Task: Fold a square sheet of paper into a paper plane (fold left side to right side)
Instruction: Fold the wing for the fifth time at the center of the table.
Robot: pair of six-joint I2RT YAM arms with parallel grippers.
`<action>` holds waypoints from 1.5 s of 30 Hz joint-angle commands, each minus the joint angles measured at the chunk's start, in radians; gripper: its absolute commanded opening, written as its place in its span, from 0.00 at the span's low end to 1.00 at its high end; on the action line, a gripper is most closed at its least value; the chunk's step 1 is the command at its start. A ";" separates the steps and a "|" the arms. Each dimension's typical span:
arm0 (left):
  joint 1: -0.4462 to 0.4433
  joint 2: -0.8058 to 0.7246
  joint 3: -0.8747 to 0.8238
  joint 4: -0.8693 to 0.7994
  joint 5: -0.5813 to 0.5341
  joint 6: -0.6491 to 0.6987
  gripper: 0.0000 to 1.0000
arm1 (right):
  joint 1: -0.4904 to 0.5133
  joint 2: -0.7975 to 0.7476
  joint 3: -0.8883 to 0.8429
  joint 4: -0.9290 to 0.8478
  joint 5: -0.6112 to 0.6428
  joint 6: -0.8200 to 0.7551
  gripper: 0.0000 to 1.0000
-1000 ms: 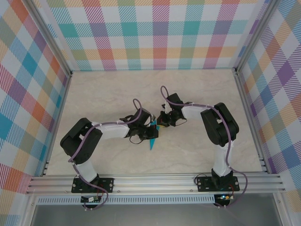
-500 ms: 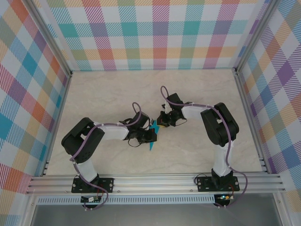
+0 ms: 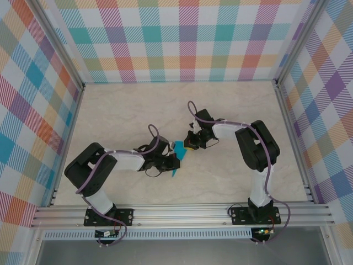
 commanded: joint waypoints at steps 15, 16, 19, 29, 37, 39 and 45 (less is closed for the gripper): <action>-0.095 -0.173 -0.224 -0.147 -0.046 -0.114 0.00 | -0.007 0.060 0.017 -0.063 0.095 -0.027 0.00; -0.099 -0.188 -0.232 -0.152 -0.050 -0.118 0.00 | -0.007 0.059 0.018 -0.065 0.096 -0.027 0.00; -0.106 -0.225 -0.251 -0.164 -0.057 -0.125 0.00 | -0.007 0.065 0.019 -0.066 0.098 -0.029 0.00; -0.092 -0.423 -0.240 -0.309 -0.125 -0.124 0.00 | -0.006 0.000 0.024 -0.025 0.064 -0.035 0.01; -0.039 -0.590 -0.031 -0.616 -0.416 -0.037 0.10 | -0.007 -0.256 0.077 -0.180 0.244 -0.097 0.40; -0.038 -0.591 0.023 -0.682 -0.547 -0.033 0.12 | -0.005 -0.312 0.081 -0.244 0.304 -0.098 0.47; -0.031 -0.585 0.105 -0.733 -0.833 -0.093 0.17 | 0.105 -0.373 0.061 -0.362 0.451 -0.031 0.68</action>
